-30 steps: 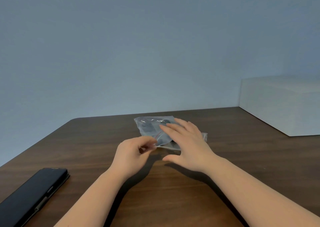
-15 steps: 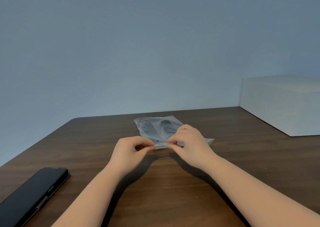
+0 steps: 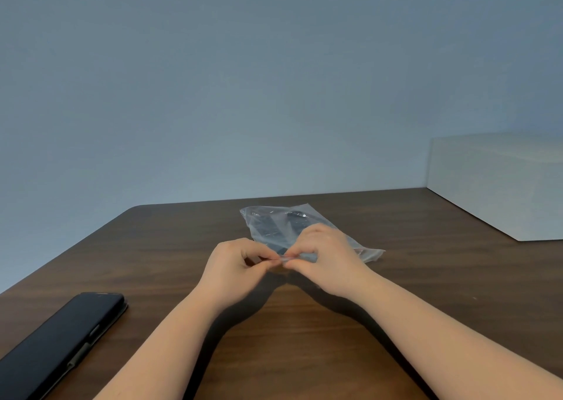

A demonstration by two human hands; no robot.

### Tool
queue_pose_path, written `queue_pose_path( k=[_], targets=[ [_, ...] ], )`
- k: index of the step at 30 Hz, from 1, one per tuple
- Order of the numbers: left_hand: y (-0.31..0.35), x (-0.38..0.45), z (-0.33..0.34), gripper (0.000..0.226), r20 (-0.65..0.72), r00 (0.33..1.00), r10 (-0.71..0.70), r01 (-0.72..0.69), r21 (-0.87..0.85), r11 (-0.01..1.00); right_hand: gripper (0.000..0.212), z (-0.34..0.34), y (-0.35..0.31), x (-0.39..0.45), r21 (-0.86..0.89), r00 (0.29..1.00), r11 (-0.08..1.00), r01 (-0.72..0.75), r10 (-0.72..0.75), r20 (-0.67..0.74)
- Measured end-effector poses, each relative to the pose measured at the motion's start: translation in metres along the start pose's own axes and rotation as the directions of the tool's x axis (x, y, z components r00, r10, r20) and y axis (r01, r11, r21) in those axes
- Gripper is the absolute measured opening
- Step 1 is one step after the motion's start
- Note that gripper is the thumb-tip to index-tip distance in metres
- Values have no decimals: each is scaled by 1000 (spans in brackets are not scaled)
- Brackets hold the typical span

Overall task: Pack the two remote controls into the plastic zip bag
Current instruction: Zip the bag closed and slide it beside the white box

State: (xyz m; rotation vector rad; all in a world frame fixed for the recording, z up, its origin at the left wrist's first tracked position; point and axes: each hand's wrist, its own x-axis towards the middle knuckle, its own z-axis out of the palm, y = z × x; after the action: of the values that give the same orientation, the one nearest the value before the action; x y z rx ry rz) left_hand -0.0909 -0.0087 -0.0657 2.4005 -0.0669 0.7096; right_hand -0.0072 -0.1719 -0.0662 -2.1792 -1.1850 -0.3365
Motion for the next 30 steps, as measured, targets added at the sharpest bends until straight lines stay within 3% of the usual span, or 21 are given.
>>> queue_pose_path(
  k=[8, 21, 26, 30],
  targets=[
    [1, 0, -1, 15, 26, 1000, 8, -9, 46, 999, 17, 2, 1, 1, 1, 1000, 1000, -12, 12, 12],
    [3, 0, -5, 13, 41, 998, 43, -48, 114, 992, 23, 2, -3, -1, -194, 992, 973, 125, -127, 4],
    [2, 0, -12, 14, 20, 1000, -4, 1, 107, 994, 18, -1, 1, -4, -298, 973, 933, 204, -227, -44],
    [0, -2, -18, 14, -9, 998, -63, 63, 73, 995, 18, -10, 16, -11, -407, 974, 899, 164, -212, -76]
  ],
)
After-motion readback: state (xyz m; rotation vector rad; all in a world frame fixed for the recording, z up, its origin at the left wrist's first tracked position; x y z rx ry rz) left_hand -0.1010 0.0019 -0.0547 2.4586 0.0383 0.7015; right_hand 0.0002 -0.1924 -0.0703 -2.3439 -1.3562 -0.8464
